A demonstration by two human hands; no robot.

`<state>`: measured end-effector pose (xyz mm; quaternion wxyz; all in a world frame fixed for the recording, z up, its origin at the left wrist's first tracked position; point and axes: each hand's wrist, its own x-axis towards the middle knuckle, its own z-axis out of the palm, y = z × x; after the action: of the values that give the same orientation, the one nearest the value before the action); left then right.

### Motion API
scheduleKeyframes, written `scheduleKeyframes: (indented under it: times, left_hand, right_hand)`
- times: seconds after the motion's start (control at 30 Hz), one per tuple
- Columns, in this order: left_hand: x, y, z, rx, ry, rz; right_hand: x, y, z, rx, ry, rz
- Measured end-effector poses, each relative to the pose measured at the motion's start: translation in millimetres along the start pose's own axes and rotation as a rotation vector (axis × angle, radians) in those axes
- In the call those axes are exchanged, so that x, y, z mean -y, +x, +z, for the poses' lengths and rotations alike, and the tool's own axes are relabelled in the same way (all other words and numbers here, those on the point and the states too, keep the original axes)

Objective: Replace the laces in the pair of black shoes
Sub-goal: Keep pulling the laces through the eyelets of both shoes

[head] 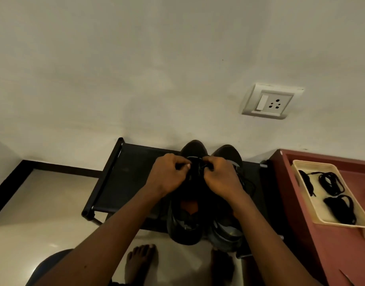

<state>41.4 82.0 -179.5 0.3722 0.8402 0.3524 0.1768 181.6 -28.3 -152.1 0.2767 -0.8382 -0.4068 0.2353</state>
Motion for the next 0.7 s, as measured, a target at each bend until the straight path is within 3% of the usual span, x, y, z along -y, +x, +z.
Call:
scheduleKeyframes:
  times: [0.1, 0.23, 0.7]
  left_hand:
    - [-3, 9, 6, -0.030, 0.019, 0.039]
    - [-3, 15, 15, -0.043, 0.014, 0.021]
    - [-10, 25, 32, -0.001, 0.071, -0.046]
  right_hand:
    - [-7, 6, 8, -0.094, 0.065, -0.030]
    - [-10, 13, 7, -0.096, 0.058, 0.010]
    - [-39, 36, -14, 0.133, 0.434, 0.177]
